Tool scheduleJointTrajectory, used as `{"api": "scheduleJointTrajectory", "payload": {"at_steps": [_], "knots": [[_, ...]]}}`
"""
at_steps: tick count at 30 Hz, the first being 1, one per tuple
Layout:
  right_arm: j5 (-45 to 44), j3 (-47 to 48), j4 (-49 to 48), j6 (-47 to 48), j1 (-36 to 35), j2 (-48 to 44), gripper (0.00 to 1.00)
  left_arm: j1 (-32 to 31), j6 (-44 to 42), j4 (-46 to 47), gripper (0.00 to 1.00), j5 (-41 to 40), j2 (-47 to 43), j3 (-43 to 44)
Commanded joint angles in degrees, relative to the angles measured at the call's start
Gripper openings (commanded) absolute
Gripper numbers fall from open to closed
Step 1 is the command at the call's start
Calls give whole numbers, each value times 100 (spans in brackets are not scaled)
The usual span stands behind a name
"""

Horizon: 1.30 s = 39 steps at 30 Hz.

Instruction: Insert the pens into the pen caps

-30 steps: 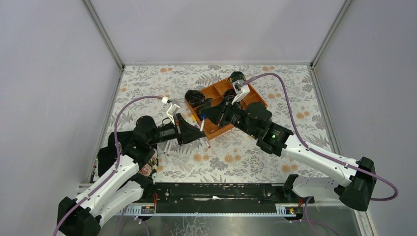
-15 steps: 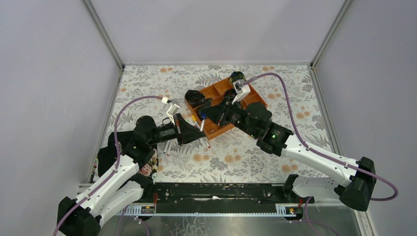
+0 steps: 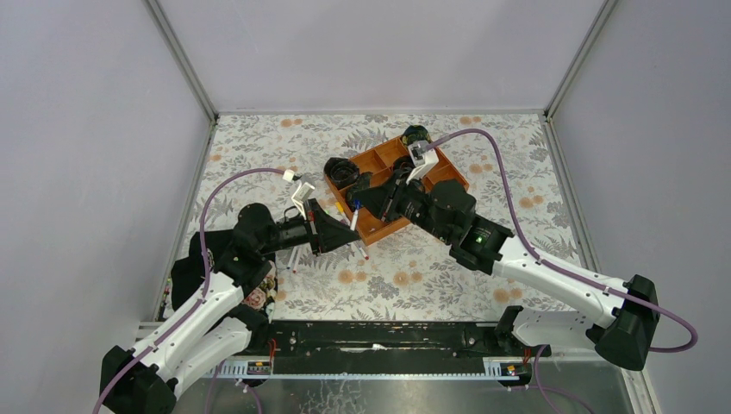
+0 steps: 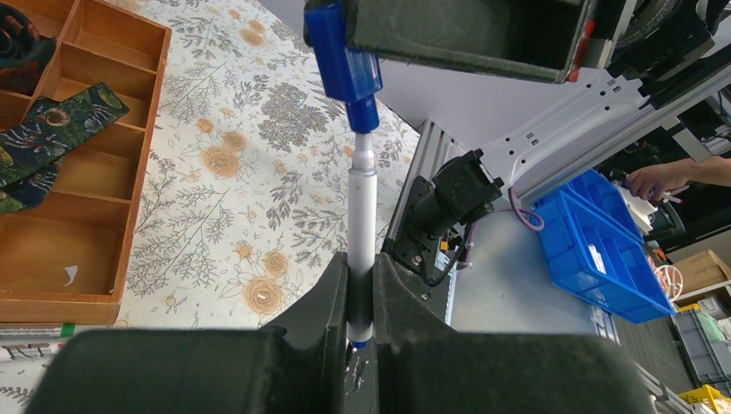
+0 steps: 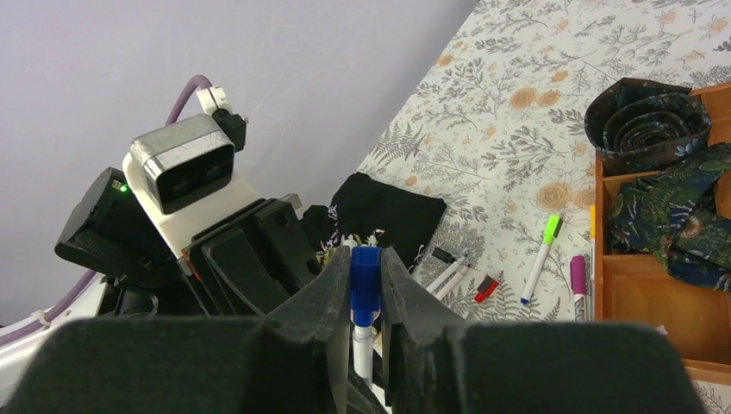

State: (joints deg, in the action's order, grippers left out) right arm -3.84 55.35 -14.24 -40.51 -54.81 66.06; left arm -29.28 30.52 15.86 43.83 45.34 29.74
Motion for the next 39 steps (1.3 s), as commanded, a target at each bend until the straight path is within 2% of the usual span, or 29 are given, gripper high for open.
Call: {"api": "scheduleJointTrajectory", "payload": {"at_steps": [1,21,39], "knots": [[-71,-40,-271,-5,-27,-43,0,-44,-134,60,0,-41,-83,20],[327,-559,-535,-412,-30,-272,0,-48,-117,22,0,-167,-161,2],[705,-1218,-814,-324,-683,-267,0,-34,734,401,0,-809,-229,252]]}}
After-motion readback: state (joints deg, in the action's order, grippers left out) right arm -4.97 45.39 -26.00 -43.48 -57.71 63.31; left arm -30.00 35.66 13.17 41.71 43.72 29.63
